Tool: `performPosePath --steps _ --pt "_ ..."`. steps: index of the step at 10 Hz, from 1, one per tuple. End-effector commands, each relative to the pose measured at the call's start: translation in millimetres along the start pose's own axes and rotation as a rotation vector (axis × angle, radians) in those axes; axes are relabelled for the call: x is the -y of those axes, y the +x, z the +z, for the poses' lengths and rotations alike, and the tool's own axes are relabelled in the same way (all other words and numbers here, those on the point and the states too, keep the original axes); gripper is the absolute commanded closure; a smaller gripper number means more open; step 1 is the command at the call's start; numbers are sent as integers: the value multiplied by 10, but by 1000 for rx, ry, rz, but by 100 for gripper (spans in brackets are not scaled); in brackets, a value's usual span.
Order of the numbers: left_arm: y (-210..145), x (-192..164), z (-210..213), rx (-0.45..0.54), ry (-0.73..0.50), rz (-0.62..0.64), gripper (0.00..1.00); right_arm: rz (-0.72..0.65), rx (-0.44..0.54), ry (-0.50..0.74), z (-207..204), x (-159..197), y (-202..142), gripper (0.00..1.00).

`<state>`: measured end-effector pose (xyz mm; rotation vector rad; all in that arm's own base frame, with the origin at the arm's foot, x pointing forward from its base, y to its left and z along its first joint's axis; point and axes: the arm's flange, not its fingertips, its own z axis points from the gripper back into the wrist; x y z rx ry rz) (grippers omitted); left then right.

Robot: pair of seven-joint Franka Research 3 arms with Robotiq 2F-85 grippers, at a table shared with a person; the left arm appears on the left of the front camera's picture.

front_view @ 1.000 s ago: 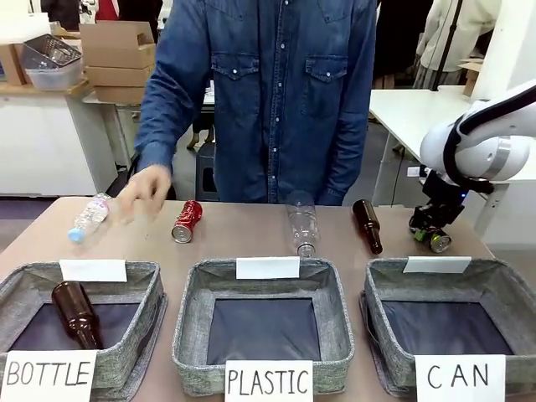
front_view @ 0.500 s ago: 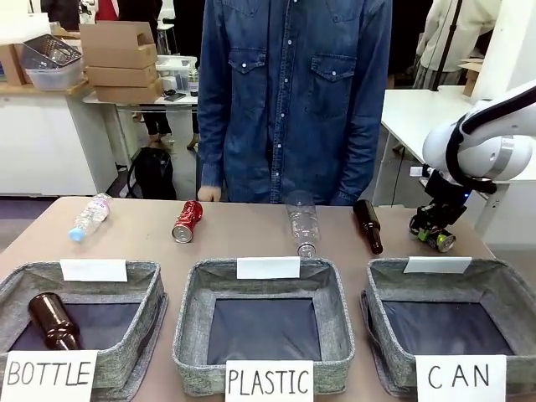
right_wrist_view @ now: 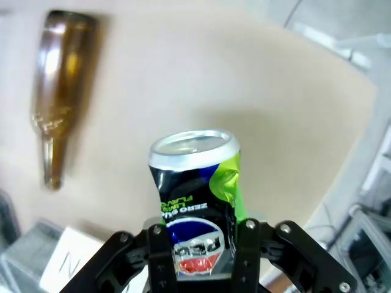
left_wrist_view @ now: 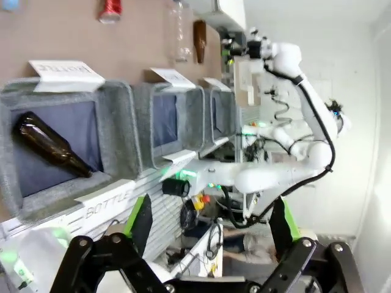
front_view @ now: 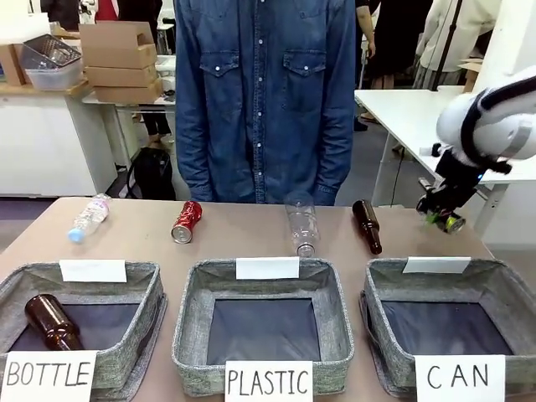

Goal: Sort the can waste into the basket.
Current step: Pick up the can waste from the table and place it in the right Fabric basket.

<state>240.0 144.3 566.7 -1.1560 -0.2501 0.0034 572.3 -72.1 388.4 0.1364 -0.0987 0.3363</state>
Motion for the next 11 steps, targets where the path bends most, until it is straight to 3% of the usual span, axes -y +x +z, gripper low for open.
performPosePath --steps 1,3,5,6,7,9,11 --pt "-132 -106 -831 -106 -144 8 0 107 26 138 721 -63 -540 100" --pt "-397 -312 -1604 -172 -303 67 0 252 27 256 1187 -205 -1044 100" --pt "-551 -353 -2091 -146 -231 43 0 487 15 403 1326 -499 -1501 100" --pt "-582 -407 -2292 -303 -104 52 0 651 4 461 1299 -732 -1760 100" --pt "128 -196 -1500 -182 -267 60 0 775 16 489 1278 -934 -1986 100" --pt "128 -196 -1500 -182 -267 60 0 934 35 462 1211 -1220 -2231 100" --pt "128 -196 -1500 -182 -267 60 0 978 45 434 1193 -1240 -2216 100"
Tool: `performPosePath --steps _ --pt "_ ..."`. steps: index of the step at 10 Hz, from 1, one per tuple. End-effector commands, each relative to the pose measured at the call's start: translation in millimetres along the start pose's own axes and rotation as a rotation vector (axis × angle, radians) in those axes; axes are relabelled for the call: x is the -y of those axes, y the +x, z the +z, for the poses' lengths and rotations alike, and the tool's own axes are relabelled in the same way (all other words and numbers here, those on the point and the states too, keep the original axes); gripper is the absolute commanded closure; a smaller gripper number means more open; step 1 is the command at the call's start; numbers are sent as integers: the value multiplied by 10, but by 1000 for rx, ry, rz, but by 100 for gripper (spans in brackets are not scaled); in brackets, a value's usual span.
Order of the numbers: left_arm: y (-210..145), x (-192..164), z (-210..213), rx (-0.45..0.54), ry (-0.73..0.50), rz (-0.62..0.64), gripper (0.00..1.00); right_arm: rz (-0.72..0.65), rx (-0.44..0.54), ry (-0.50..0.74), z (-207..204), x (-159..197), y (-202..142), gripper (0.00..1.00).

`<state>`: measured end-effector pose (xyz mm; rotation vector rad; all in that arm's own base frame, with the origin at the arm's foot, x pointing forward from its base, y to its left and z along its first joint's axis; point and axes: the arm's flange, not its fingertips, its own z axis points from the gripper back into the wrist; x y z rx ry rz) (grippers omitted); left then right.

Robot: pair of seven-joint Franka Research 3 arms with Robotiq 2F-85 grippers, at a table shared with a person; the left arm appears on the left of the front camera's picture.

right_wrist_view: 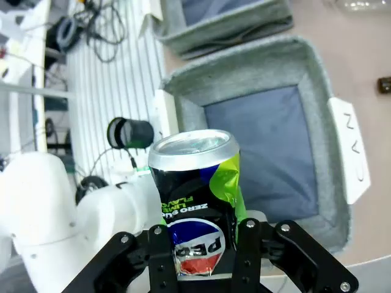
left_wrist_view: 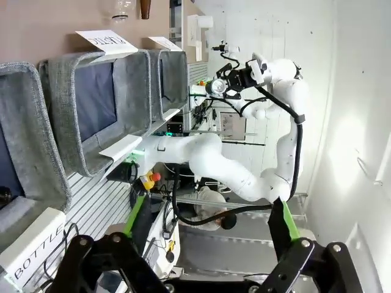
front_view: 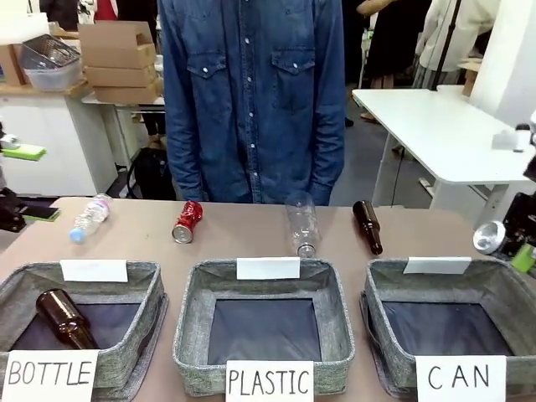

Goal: Sort the can waste into the basket.
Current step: Pick up the can waste from the table and place it in the right Fabric basket.

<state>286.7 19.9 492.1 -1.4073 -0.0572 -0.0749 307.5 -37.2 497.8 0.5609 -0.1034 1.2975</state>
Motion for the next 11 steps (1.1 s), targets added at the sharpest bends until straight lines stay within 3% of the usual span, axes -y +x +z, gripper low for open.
performPosePath --steps 1,2,3,5,11 --pt "-19 30 -11 -6 -13 -5 0 45 -7 -37 34 115 -63 100" --pt "-19 30 -11 -6 -13 -5 0 47 -7 -41 50 143 -59 100" --pt "-19 30 -11 -6 -13 -5 0 43 0 -44 70 157 -56 12" --pt "-19 30 -11 -6 -13 -5 0 37 -11 -45 73 176 -44 0" --pt "-19 30 -11 -6 -13 -5 0 18 11 -48 75 197 -53 0"
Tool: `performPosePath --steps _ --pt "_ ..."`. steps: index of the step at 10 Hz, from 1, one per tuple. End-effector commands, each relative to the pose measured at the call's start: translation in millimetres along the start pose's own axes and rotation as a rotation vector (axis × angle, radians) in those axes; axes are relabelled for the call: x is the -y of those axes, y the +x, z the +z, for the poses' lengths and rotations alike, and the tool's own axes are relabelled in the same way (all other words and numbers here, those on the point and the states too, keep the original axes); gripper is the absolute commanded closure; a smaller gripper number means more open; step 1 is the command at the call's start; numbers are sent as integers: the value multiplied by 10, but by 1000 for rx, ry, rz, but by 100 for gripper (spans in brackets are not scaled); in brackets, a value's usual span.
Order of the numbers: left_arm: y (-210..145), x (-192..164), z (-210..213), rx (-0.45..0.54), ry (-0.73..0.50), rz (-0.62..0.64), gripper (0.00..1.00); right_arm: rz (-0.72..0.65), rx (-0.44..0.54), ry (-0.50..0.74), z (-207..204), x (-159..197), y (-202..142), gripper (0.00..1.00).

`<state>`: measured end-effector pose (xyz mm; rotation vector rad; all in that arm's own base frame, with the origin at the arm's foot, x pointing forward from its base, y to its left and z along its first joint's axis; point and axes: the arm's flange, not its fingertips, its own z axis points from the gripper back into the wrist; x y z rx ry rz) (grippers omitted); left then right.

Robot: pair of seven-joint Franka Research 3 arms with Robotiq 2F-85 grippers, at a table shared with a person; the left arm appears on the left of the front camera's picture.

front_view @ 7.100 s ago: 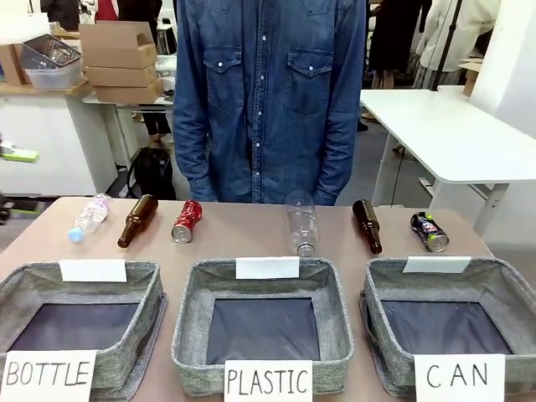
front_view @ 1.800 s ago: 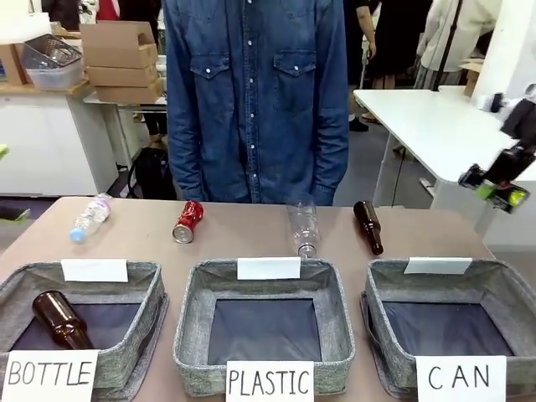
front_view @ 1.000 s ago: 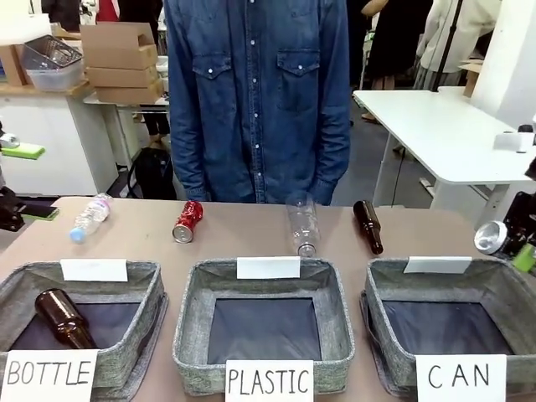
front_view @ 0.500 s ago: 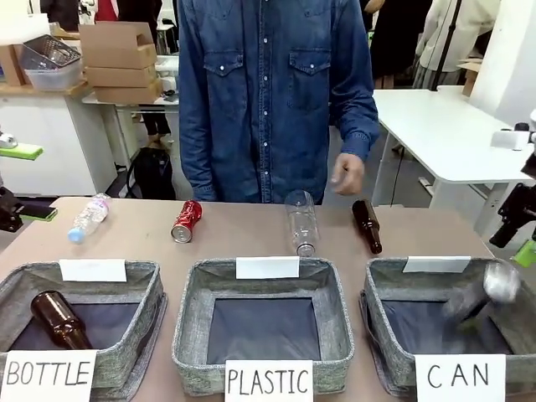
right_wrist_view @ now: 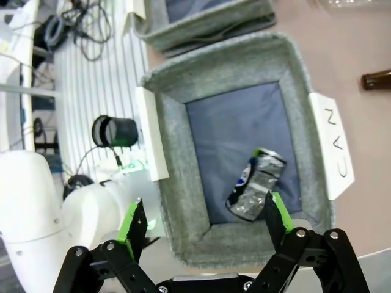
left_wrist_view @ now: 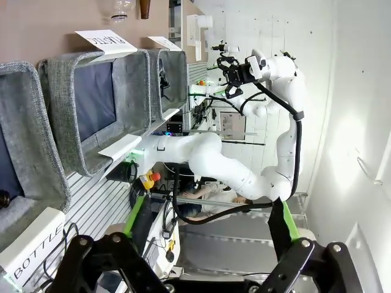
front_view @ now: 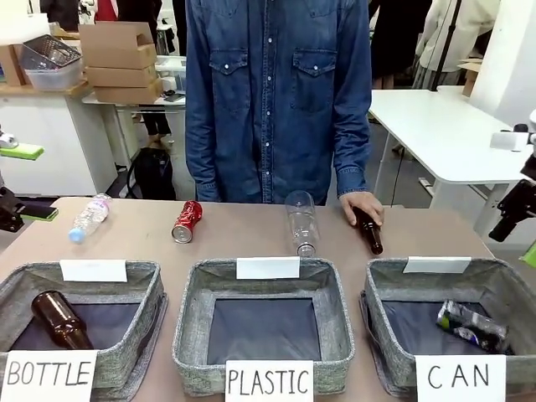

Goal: Sort the can waste into the basket.
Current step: Pick up the can waste from the table and place it in the right Fabric basket.

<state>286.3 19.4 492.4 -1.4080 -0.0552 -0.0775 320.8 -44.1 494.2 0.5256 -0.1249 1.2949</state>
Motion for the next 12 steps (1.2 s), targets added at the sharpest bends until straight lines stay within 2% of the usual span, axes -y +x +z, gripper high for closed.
performPosePath --steps 1,2,3,4,6,8,9,10,11,12 --pt "-16 26 -6 -4 -13 -4 0 10 43 -8 51 62 -15 0" --pt "-16 26 -6 -4 -13 -4 0 -20 129 24 97 80 -22 0" --pt "-16 26 -6 -4 -13 -4 0 -248 439 110 279 87 9 0" --pt "-16 26 -6 -4 -13 -4 0 -633 785 264 516 133 35 0" --pt "-16 26 -6 -4 -13 -4 0 -785 1004 441 669 286 -51 0" --pt "-16 26 -6 -4 -13 -4 0 -1081 1122 432 678 505 -53 0" --pt "-16 26 -6 -4 -13 -4 0 -1207 1177 366 640 602 -52 0" --pt "-16 26 -6 -4 -13 -4 0 -1397 1239 194 578 711 -29 0" --pt "-16 26 -6 -4 -13 -4 0 -1443 1052 248 486 805 59 0" --pt "-16 26 -6 -4 -13 -4 0 -943 815 365 681 744 -267 0"
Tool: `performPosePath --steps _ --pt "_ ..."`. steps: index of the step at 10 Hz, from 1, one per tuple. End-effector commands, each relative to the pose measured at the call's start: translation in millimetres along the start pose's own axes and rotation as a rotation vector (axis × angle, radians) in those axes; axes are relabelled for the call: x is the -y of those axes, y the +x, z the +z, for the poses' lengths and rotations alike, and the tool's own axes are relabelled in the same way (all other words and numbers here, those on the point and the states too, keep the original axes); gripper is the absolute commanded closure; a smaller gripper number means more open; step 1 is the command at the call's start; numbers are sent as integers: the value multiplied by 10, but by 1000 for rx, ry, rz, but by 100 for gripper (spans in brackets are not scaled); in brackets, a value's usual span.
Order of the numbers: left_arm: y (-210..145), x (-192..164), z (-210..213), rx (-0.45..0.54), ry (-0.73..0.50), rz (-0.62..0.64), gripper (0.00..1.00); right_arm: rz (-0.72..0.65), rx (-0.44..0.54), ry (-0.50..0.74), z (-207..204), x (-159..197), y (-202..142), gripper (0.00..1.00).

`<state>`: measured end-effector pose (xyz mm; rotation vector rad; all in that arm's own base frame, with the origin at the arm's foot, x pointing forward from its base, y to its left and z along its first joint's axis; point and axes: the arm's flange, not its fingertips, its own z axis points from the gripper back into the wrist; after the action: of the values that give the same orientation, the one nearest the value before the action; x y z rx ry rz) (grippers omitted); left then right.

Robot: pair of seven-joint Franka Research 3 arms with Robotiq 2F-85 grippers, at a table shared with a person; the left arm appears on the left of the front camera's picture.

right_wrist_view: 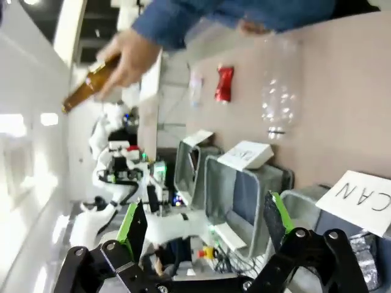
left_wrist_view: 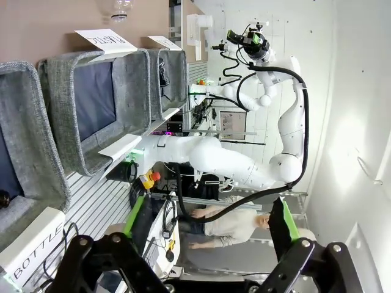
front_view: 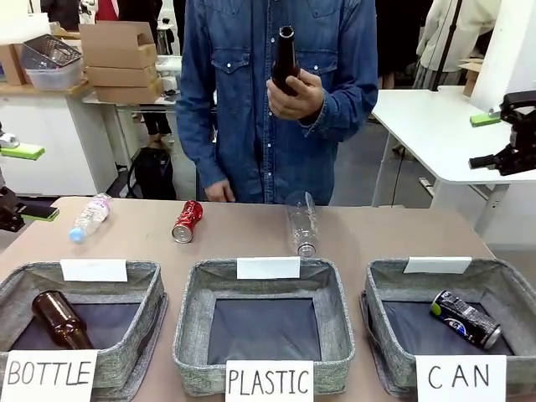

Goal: Sort the can waste into the basket.
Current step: Pick up the can waste from the table and place it in the right Fabric basket.

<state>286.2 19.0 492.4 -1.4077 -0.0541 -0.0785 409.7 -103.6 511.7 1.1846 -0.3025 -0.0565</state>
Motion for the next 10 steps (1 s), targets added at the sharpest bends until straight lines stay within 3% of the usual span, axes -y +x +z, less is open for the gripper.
performPosePath --steps 1,8,10 --pt "-15 26 -2 -2 -13 -4 0 116 -114 65 129 -78 -92 0" --pt "-15 26 -2 -2 -13 -4 0 116 -114 65 129 -78 -92 0" --pt "-82 160 188 -4 81 14 0 116 -114 65 129 -78 -92 0"
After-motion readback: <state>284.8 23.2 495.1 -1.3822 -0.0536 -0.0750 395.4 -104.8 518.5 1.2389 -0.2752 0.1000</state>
